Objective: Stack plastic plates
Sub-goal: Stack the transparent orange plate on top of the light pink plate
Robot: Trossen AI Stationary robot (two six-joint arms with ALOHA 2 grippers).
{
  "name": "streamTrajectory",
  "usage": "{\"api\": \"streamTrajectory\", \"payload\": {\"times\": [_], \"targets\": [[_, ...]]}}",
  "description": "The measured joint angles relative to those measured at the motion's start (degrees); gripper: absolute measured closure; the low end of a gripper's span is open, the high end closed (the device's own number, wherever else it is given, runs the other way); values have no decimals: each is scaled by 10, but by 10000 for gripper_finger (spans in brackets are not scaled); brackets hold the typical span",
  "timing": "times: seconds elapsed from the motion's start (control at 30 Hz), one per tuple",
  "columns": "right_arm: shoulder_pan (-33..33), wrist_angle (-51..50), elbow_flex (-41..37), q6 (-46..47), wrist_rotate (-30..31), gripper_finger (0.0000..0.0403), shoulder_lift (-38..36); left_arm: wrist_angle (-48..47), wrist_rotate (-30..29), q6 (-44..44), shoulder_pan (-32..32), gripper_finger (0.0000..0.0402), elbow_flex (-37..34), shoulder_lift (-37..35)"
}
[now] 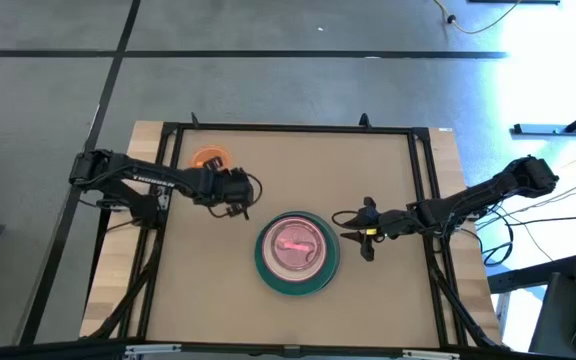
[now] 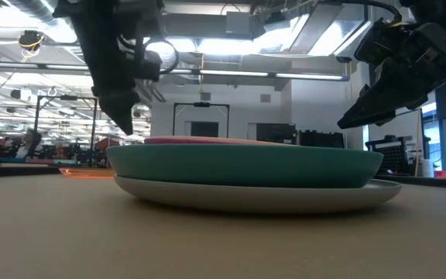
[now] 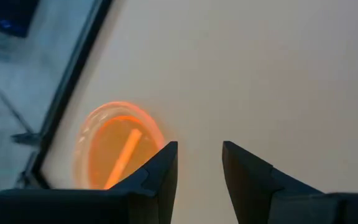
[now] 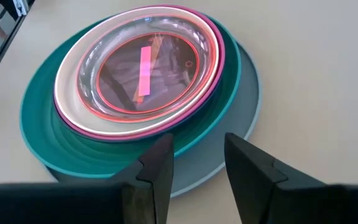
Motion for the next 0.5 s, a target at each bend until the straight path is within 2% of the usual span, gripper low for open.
{"api": "streamTrajectory", "payload": {"times": [0.23,0.3,0.5], "targets": [[0,0,0,0,2,269,0,-7,-37,19,32,282,0,0],[0,0,0,0,5,269,0,1,-30,18,40,282,-6,0],[0,0,0,0,5,269,0,31,115,10,102,283,-51,1]]}}
